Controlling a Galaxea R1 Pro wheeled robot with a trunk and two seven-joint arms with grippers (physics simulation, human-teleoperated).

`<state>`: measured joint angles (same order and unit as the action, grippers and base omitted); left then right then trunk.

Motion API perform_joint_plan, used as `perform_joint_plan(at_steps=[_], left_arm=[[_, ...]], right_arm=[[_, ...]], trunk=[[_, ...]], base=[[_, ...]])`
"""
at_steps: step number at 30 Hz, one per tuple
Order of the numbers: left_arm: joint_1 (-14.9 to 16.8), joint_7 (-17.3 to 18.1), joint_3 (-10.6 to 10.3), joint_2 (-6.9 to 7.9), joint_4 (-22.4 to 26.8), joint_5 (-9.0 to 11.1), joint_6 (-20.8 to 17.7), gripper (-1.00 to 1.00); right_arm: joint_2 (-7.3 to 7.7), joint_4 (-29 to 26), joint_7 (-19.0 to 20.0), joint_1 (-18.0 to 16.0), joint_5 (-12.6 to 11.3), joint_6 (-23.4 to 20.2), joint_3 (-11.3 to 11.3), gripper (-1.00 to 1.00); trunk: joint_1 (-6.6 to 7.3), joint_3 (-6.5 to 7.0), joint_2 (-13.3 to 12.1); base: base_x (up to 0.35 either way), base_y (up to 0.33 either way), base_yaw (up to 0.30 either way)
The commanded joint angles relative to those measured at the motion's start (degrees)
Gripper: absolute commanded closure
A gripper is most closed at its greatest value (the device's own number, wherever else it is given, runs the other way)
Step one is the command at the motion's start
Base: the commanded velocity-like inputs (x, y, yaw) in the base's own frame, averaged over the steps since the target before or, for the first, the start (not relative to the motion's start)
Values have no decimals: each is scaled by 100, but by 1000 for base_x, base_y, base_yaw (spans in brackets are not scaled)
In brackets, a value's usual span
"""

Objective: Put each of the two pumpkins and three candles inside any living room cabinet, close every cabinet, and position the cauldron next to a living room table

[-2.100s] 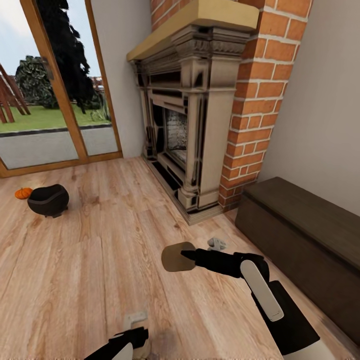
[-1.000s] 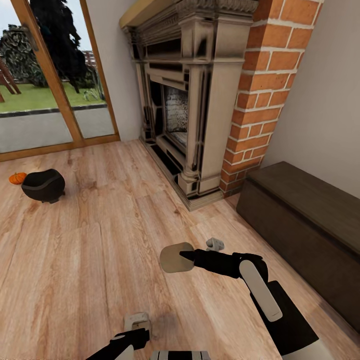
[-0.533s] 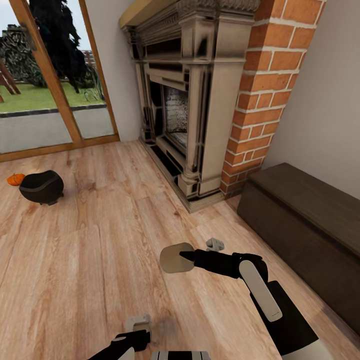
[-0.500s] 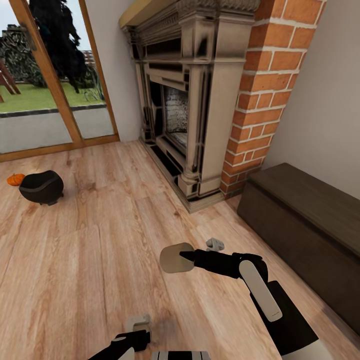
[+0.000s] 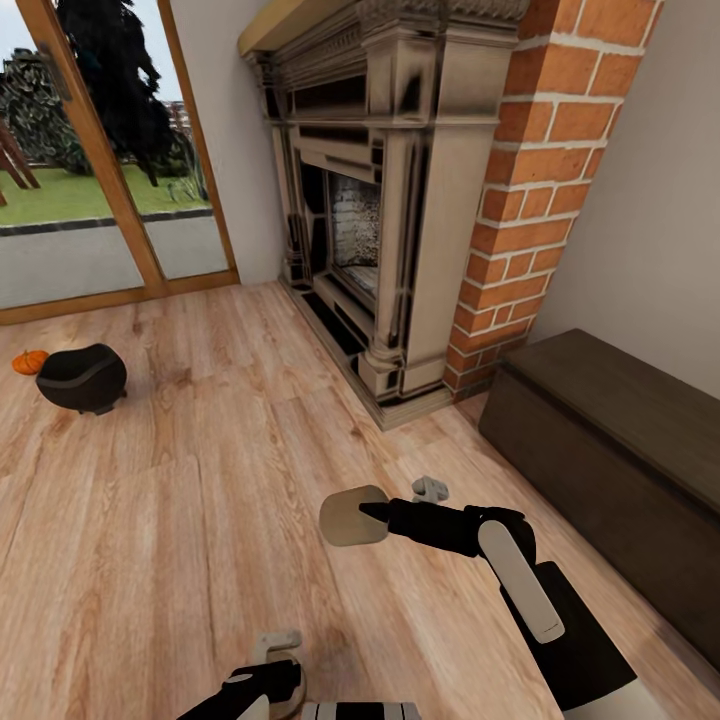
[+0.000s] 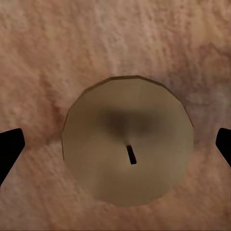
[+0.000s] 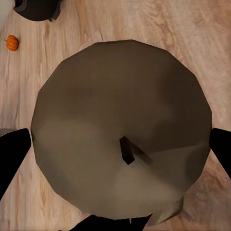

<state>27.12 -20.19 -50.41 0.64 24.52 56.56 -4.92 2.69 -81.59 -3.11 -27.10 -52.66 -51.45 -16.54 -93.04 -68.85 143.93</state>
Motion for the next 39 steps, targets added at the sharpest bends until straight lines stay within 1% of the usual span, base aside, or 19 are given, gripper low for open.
perform_joint_plan(at_steps=[1,5,9,15,21,23,25,26,29,30,39], left_arm=[[4,-47,-39,7,17,22,-19,-100],[4,-47,-43,7,17,22,-16,-100],[4,-47,-46,7,17,30,151,-100],[4,-47,-47,7,17,39,241,-100],[4,-47,-47,7,17,39,246,-100],[4,-47,-47,7,17,39,246,-100],[4,-47,-47,7,17,39,246,-100],[4,-47,-48,7,17,39,246,-100],[4,-47,-48,7,17,39,246,-100],[4,-47,-48,7,17,39,246,-100],[4,-47,-48,7,17,39,246,-100]], right_arm=[[4,-5,-31,-5,-38,-12,-7,100],[4,-6,-31,-4,-35,-13,-7,100],[4,-6,-31,-4,-34,-14,-10,100],[4,-7,-31,-4,-33,-14,-9,100],[4,-61,-1,-6,-44,-19,-12,100],[7,-75,156,-6,-47,-21,-14,100],[15,-83,434,-6,-44,-23,-12,100],[19,-82,551,-6,-40,-23,-10,100],[32,-82,710,-6,-30,-23,-8,100],[34,-80,741,-6,-28,-23,-8,100],[39,-76,799,-6,-25,-23,-7,100]], trunk=[[1,-5,2],[1,-5,2],[1,-5,2],[-15,-138,10],[-15,-138,10],[-15,-138,10],[-15,-138,10],[-18,-160,11],[-25,-226,15],[-28,-248,17],[-28,-248,17]], base=[[38,1,0],[13,0,0],[2,0,0],[0,0,0],[0,0,0],[0,0,0],[0,0,0],[0,0,0],[0,0,0],[0,0,0],[0,0,0]])
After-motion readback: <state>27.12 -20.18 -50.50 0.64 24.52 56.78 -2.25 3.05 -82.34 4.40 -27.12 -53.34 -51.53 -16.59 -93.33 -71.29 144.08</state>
